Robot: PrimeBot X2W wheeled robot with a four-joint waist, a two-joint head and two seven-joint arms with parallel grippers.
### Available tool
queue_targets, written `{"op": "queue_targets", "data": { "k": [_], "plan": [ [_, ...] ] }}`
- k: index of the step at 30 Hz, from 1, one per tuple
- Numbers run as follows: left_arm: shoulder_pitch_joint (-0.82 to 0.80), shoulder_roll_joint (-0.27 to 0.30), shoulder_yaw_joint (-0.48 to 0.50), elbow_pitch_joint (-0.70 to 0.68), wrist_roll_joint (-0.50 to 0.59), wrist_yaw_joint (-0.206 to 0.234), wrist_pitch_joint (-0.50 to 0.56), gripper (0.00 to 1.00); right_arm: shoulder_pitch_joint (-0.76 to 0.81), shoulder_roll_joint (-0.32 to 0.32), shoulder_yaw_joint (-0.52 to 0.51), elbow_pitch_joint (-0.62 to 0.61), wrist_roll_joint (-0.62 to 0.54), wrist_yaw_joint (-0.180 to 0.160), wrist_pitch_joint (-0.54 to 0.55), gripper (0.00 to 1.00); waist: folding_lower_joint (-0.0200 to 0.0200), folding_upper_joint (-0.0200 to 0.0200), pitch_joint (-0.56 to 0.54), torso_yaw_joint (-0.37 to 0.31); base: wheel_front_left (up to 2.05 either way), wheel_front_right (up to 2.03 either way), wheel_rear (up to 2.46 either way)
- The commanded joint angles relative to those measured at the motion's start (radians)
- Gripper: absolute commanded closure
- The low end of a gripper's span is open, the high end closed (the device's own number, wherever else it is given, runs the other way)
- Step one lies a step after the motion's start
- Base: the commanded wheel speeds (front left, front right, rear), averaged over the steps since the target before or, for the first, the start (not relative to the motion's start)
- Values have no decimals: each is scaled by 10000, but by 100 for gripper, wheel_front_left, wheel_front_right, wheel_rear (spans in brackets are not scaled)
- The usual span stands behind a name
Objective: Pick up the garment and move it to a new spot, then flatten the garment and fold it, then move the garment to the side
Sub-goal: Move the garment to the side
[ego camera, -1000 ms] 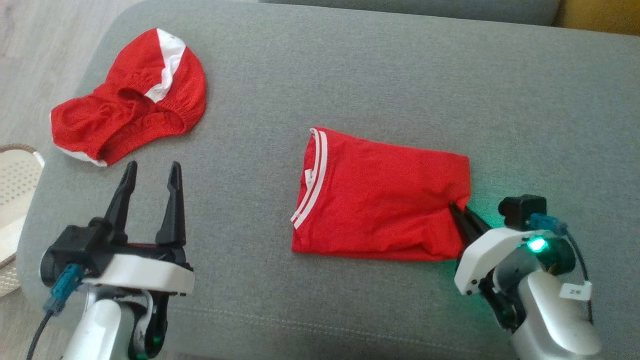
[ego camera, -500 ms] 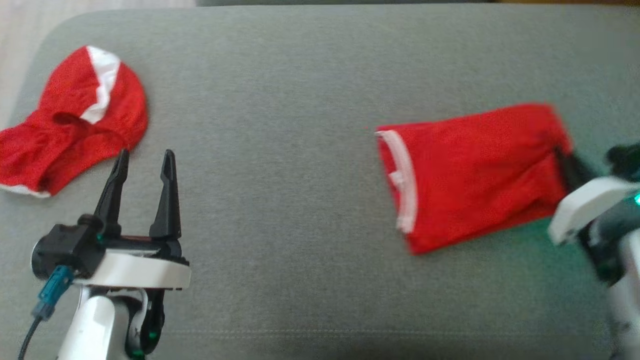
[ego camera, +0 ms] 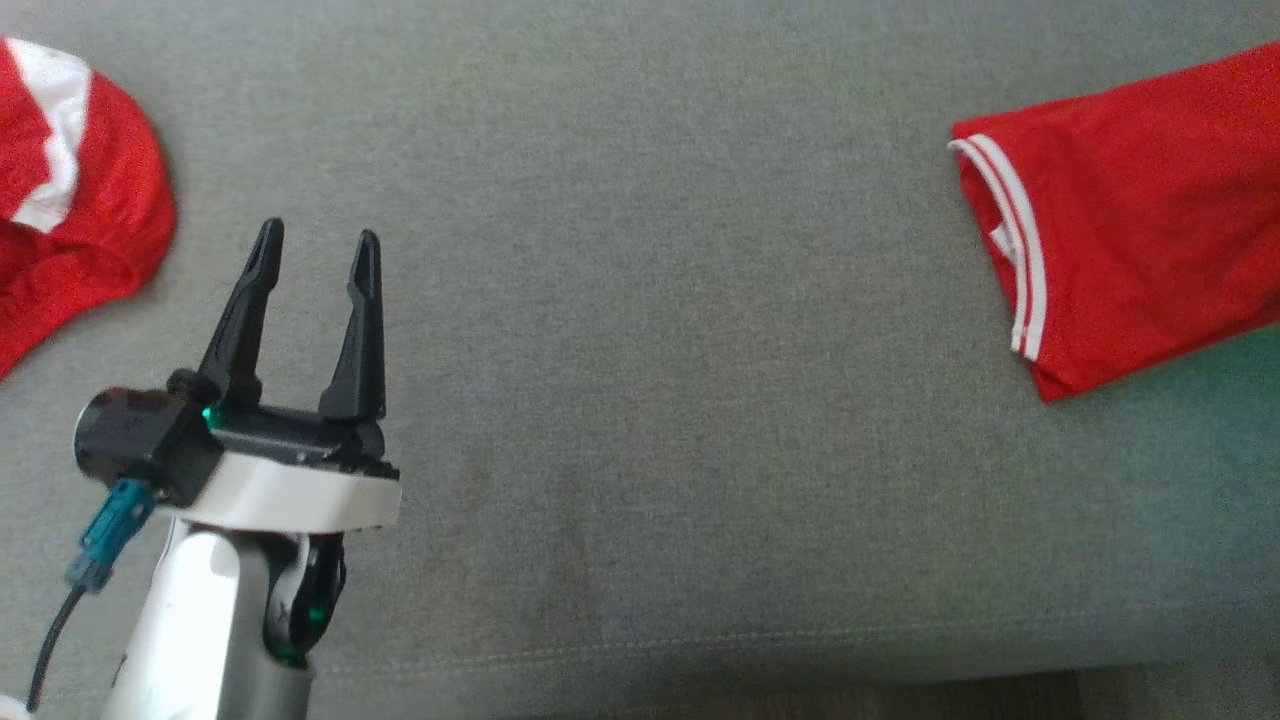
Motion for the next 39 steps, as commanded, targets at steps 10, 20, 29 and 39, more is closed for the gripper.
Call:
{"op": "queue_targets", "data": {
  "k": [10,20,29,39],
  "plan": [
    [-920,89,524,-312,292,-359,-53,0,-544,272,-467,-391,-818,-7,-336,98,0,0,1033,-264,0,0,0],
    [-1010,156,692,-201,357,-518,-53,0,-415,1492,-1115,-540,-1606,-7,-1218,0,0,0,1159,-563,0,0,0],
    [-504,171,945,13,390,-544,-53,0,541,2527,-1102,-2354,-1592,-7,-1611,0,0,0,368,-663,0,0,0],
    [407,103,1338,327,370,-361,-53,0,2087,3743,993,-3521,-1314,-7,-2079,0,0,0,-851,45,0,0,0]
  ]
}}
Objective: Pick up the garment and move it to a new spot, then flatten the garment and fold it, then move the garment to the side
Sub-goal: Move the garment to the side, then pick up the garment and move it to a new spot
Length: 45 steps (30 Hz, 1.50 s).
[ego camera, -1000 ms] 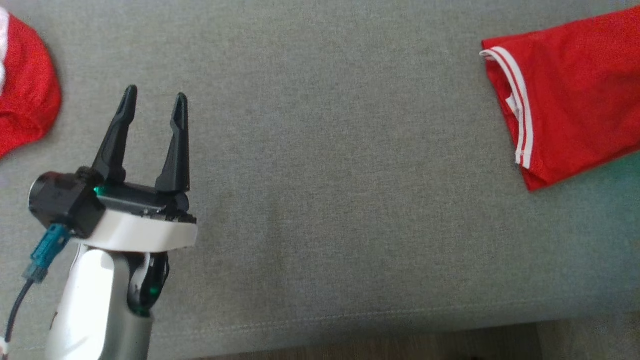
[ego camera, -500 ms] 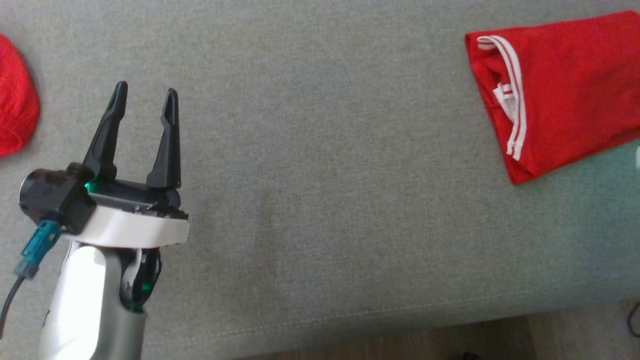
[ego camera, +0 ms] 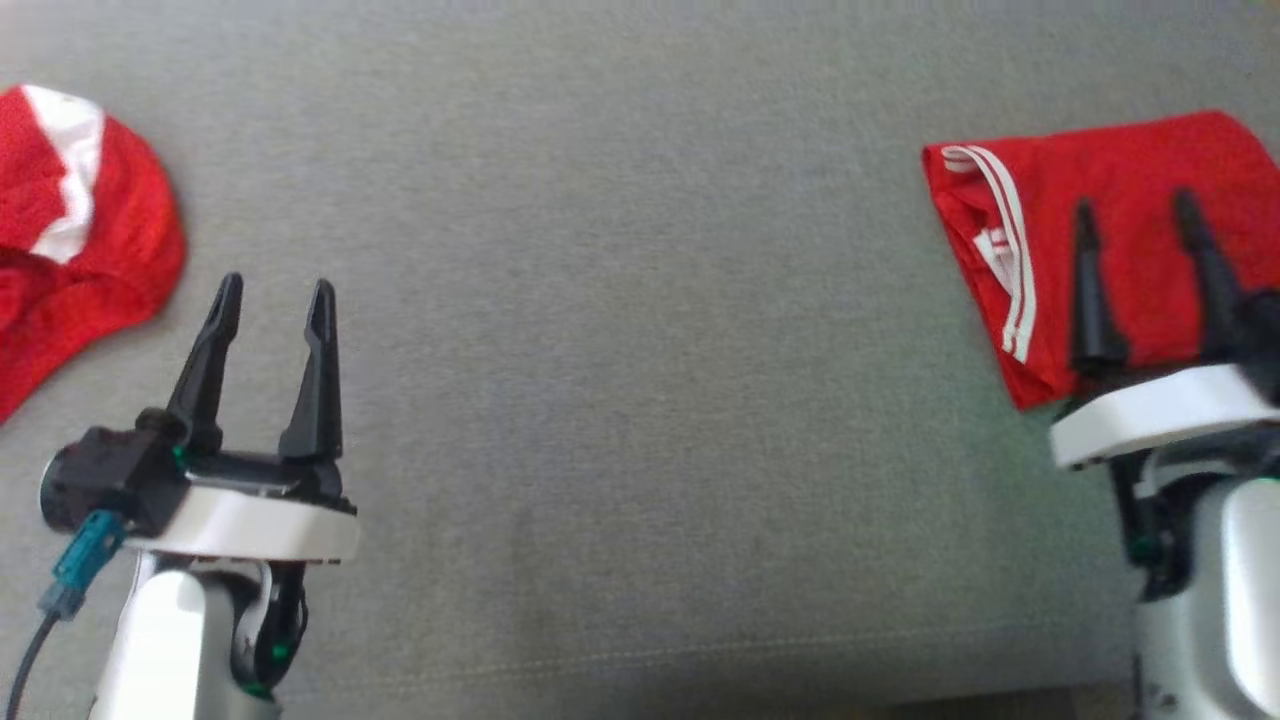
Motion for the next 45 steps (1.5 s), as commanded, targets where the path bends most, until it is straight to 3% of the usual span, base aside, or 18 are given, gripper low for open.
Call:
{"op": "queue_targets", "data": {
  "k": [1,10,24,45],
  "plan": [
    [-32,140,418,-256,41,78,-53,0,-41,58,464,-297,70,-7,-190,0,-1,0,-348,344,0,0,0],
    [713,254,356,-26,105,178,-3,0,567,200,1263,536,310,-7,-752,0,-1,0,-1285,906,0,0,0],
    [1710,233,108,-44,130,410,285,0,1906,207,1311,559,683,-7,-826,0,-1,0,-2400,883,0,0,0],
    [2156,239,-68,-490,90,746,597,0,2446,208,1199,175,788,-7,-635,0,-1,0,-2710,882,0,0,0]
  ]
}}
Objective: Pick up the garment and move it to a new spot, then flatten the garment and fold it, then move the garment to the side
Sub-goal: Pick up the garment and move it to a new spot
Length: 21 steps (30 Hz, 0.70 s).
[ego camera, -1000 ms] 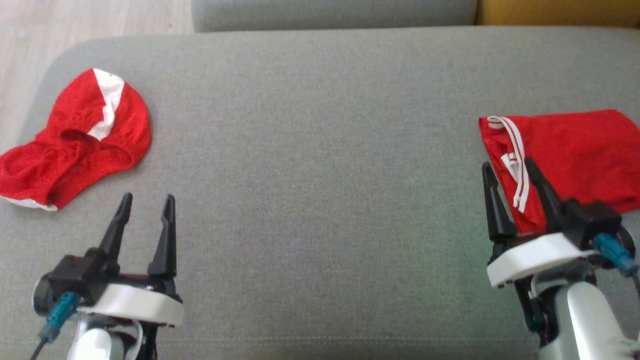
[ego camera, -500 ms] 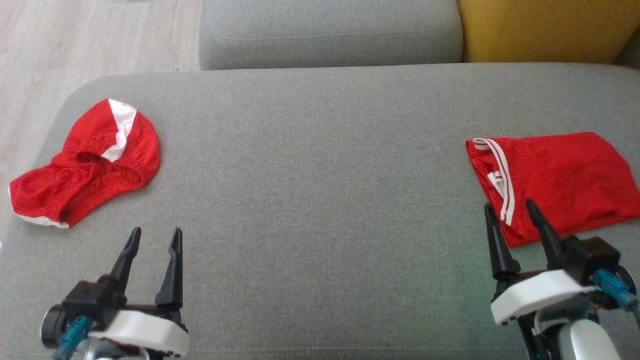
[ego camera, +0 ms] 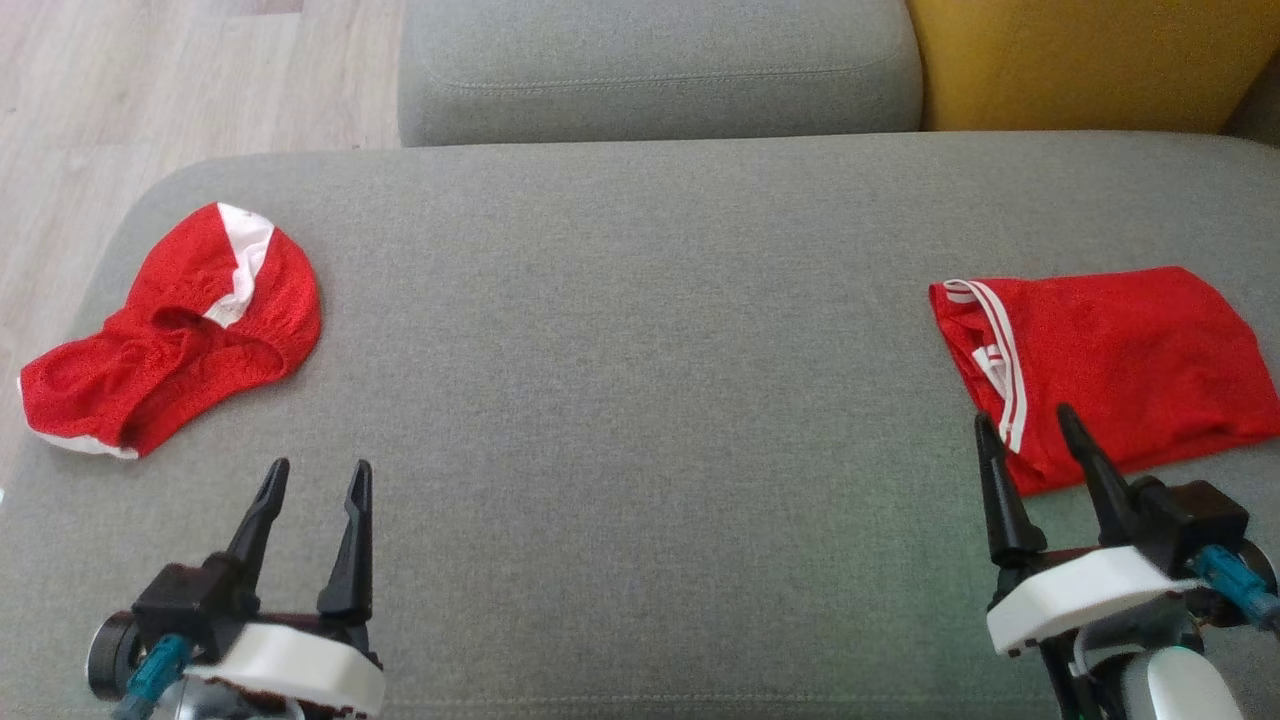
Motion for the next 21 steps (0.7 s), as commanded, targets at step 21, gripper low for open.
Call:
{"op": "queue_targets", "data": {
  "k": [21],
  "plan": [
    [-611,101,346,-191,-186,271,-241,0,-167,-36,353,-740,18,-7,1,0,1,-1,-102,2202,0,0,0]
  ]
}}
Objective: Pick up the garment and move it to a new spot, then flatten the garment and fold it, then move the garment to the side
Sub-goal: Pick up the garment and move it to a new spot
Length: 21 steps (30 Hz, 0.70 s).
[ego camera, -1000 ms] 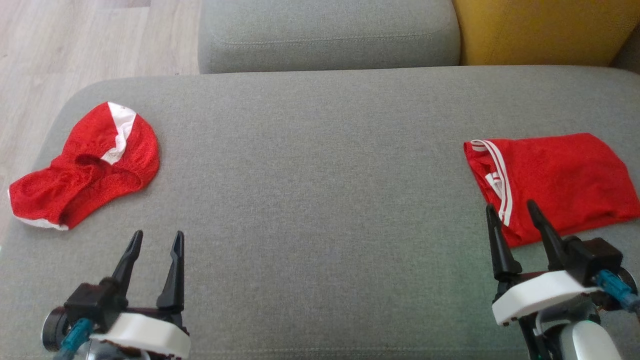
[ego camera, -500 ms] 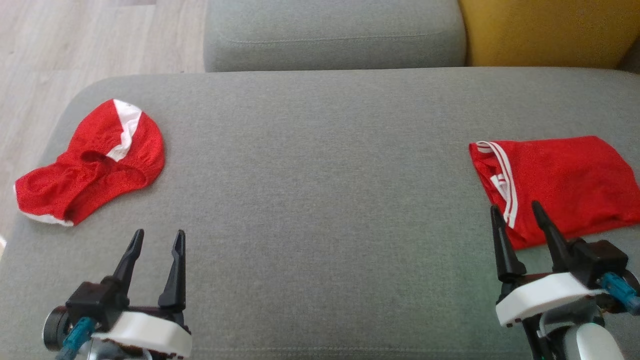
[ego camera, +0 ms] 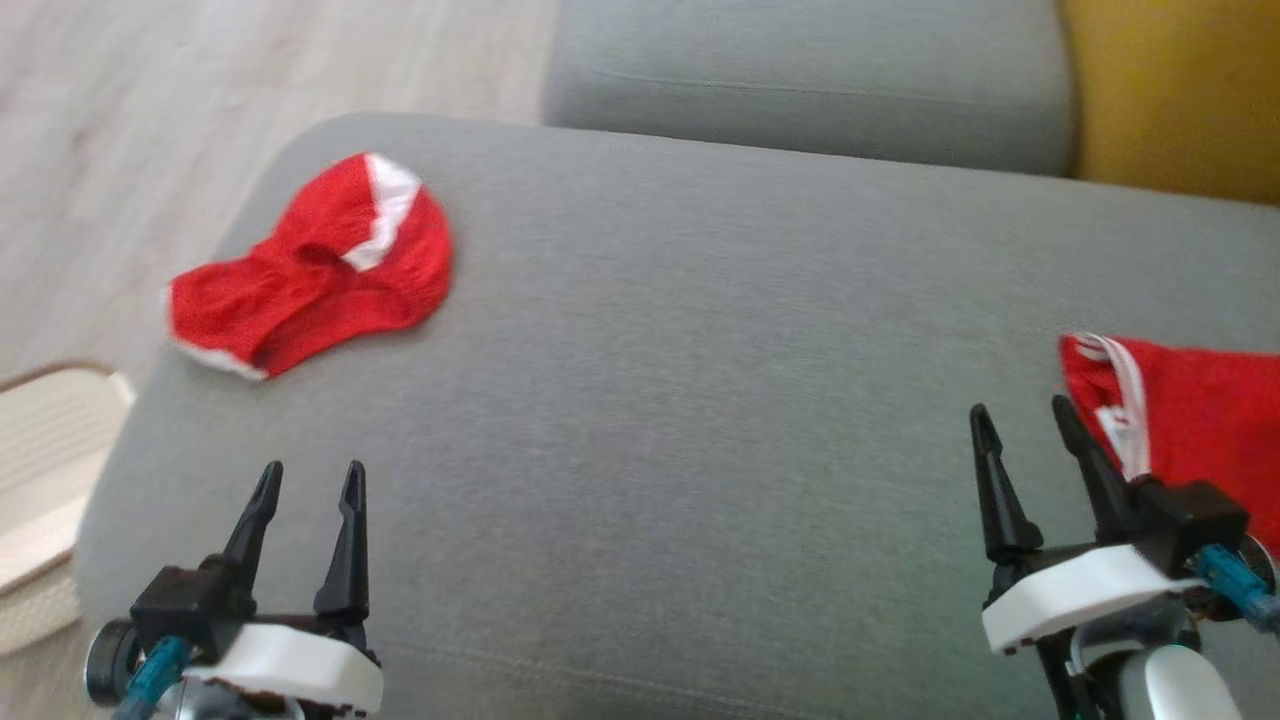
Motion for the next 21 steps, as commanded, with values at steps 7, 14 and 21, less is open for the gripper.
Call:
{"op": "queue_targets", "data": {
  "k": [7,14,21],
  "plan": [
    [-552,134,391,-376,-87,141,-139,0,-185,-43,460,-437,59,-7,5,0,0,-1,-178,1413,0,0,0],
    [-477,184,402,-523,-143,217,-105,0,-135,-43,511,-366,135,-7,-15,0,0,-1,-252,1970,0,0,0],
    [-519,247,371,-624,-173,248,-88,0,-137,-43,499,-349,153,-7,2,0,0,-1,-224,2166,0,0,0]
  ]
}}
